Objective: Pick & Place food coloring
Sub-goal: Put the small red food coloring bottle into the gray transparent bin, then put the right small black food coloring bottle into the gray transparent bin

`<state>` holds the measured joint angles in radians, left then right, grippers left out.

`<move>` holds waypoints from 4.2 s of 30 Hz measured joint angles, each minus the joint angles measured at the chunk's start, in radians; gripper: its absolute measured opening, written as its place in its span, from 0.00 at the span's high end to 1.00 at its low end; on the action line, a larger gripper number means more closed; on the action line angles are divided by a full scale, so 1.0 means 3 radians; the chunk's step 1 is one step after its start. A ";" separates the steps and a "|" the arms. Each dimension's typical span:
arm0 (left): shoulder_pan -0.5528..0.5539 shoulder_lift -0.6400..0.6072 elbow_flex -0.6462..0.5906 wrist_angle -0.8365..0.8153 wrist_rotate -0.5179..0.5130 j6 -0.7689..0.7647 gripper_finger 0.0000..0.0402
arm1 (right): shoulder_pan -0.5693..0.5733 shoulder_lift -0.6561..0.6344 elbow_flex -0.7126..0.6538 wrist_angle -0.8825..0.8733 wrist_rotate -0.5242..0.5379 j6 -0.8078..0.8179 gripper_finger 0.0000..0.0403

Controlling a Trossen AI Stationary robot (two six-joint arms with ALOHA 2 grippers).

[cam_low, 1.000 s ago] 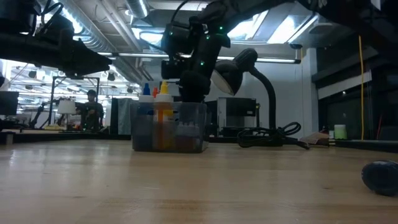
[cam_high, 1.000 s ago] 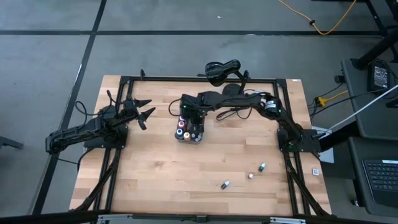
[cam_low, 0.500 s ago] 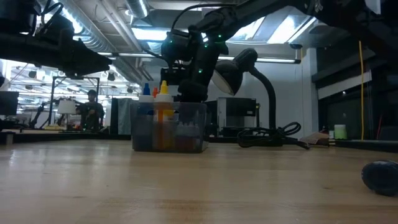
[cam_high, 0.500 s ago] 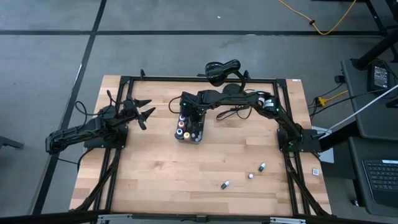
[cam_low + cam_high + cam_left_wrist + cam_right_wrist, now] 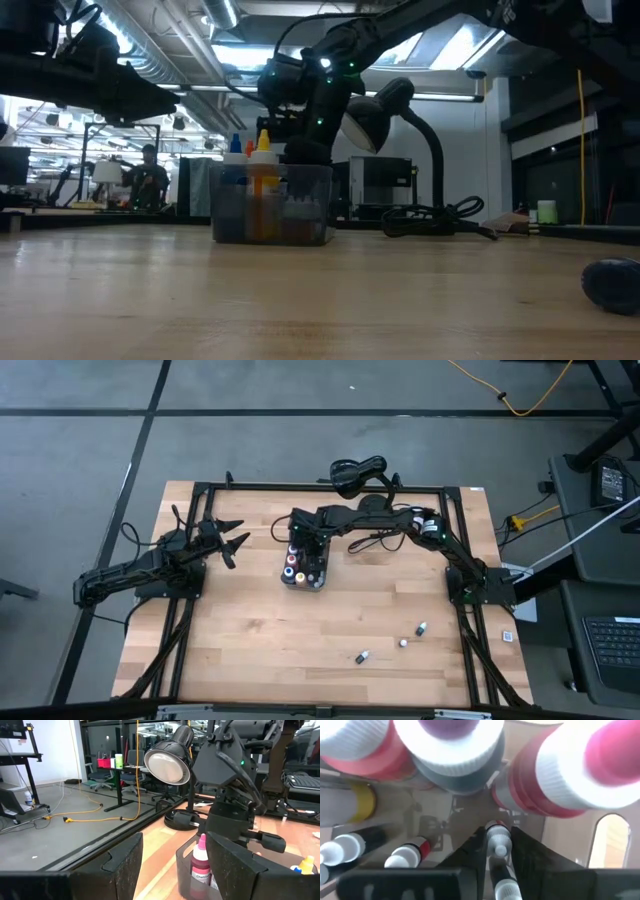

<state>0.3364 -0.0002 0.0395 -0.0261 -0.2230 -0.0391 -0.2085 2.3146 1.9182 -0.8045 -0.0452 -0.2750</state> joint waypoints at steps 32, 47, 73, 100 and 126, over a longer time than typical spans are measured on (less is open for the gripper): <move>0.0001 0.0000 0.0000 0.0000 0.0000 0.0000 0.47 | 0.0805 -0.0890 0.0301 -0.1284 0.0264 0.0515 0.44; 0.0001 0.0000 0.0000 0.0000 0.0000 0.0000 0.47 | 0.1993 -0.1378 0.0299 -0.2107 0.0678 0.2201 0.28; 0.0000 0.0000 0.0000 0.0000 0.0000 0.0000 0.47 | 0.3152 -0.2259 -0.2248 -0.1056 0.0795 0.5516 0.28; 0.0001 0.0000 0.0000 0.0000 0.0000 0.0000 0.47 | 0.3260 -0.2267 -0.3305 0.0276 0.0519 0.5964 0.30; 0.0000 0.0000 0.0000 0.0000 0.0000 0.0000 0.47 | 0.3205 -0.2262 -0.2980 -0.0147 0.0491 0.5326 0.85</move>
<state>0.3363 -0.0002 0.0395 -0.0261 -0.2230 -0.0391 0.7529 1.6360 1.0243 -0.8486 0.1021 1.3227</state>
